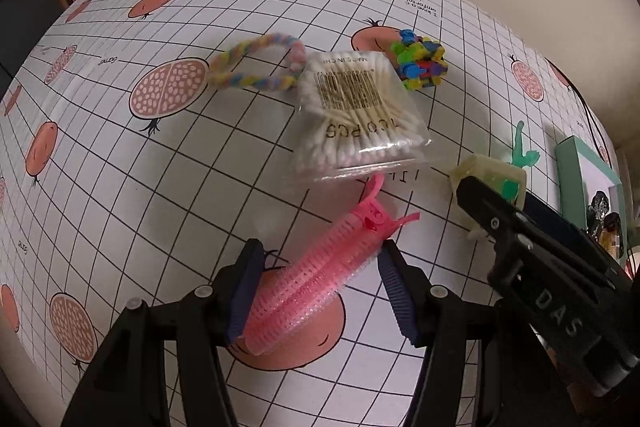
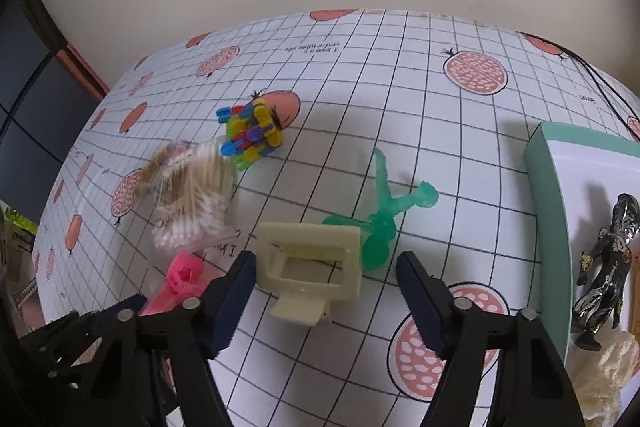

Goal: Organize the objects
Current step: 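Grasp the pink hair clips with the left gripper while the right gripper grasps the cream holder, then carry the pink clips and cream holder into the mint-green tray and open both grippers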

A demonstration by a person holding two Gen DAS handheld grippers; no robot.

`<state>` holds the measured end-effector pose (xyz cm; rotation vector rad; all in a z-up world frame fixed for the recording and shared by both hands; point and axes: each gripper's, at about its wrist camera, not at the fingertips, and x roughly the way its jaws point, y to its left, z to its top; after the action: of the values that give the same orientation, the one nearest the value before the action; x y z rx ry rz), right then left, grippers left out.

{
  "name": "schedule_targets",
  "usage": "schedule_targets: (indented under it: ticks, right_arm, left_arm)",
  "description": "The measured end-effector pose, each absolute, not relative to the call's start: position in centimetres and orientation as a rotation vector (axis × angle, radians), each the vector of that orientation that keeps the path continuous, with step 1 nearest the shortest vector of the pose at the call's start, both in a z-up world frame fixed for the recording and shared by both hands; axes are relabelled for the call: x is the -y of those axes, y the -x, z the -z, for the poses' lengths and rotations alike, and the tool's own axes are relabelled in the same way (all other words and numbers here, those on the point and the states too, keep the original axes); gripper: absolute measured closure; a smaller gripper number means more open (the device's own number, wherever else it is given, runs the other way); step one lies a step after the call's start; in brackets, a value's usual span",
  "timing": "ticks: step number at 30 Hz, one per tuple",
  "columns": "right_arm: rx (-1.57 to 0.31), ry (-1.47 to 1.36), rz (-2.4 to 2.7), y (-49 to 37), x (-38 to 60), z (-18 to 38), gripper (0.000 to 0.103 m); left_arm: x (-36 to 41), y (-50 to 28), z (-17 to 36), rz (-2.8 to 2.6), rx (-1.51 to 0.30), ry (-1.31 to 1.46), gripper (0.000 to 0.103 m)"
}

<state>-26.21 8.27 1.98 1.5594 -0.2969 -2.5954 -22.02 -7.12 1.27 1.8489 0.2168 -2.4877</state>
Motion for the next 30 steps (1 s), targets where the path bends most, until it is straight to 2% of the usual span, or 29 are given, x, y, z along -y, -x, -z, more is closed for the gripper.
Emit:
schedule_targets:
  ticks: [2,5,10,13,19,30]
  right_arm:
    - [0.290,-1.560,2.589,26.2,-8.3,-2.0,0.039]
    - [0.280,-1.558,2.583,26.0,-8.5,-2.0,0.047]
    - [0.266,-1.567,2.573,25.8,-8.9,-2.2,0.047]
    - [0.271,-1.573,2.566,25.6,-9.4,-2.3,0.047]
    - [0.262,-1.571,2.570,25.3,-10.0,-3.0,0.047]
    - [0.257,-1.529,2.577,24.4,-11.5,-5.2,0.047]
  left_arm:
    - [7.1,21.9,-1.3,2.487,-0.218,-1.846,0.042]
    - [6.7,21.7,-1.2,2.483,-0.214,-1.839,0.042]
    - [6.7,21.5,-1.2,2.483,-0.198,-1.837,0.043]
    - [6.6,21.4,-1.5,2.494,-0.205,-1.842,0.058]
    - [6.2,21.2,-1.8,2.502,-0.219,-1.854,0.071]
    - [4.5,20.9,-5.0,2.608,-0.216,-1.804,0.073]
